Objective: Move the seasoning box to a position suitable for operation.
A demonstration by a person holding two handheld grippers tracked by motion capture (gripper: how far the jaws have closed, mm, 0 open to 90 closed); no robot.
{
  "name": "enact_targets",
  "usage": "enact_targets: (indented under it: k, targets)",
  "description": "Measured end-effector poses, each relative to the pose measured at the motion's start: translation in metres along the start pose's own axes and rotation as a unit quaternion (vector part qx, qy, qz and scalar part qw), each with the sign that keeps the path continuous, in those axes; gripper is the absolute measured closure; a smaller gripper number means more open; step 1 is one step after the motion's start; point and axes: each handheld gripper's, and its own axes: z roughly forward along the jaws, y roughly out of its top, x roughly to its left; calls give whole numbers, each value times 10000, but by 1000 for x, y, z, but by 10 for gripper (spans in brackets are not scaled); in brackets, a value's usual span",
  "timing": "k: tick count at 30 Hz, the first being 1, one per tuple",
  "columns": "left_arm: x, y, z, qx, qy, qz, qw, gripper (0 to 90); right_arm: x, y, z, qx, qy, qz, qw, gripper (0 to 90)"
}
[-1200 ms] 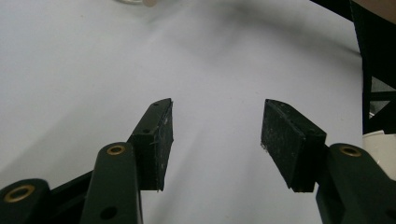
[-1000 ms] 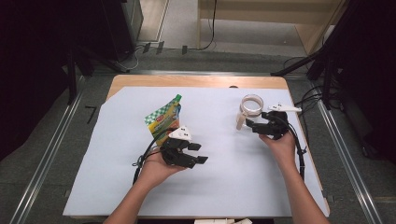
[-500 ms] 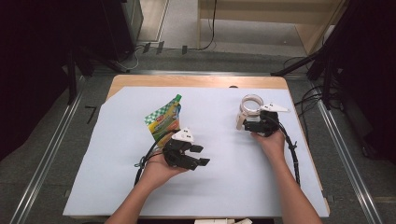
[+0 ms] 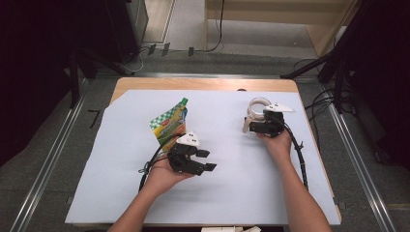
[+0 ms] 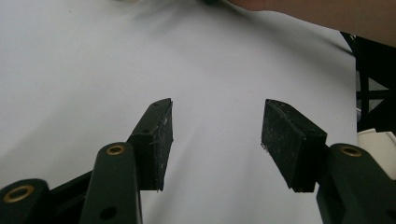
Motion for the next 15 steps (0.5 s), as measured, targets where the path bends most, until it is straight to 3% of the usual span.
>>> enact_targets:
  k: [8, 15]
  targets:
    - [1, -1, 0, -21, -8, -35, 10000, 442, 0, 2, -3, -42, -45, 54, 10000, 119]
    - [2, -1, -1, -3, 8, -49, 10000, 441, 4, 3, -6, -11, -10, -119, 9999, 121]
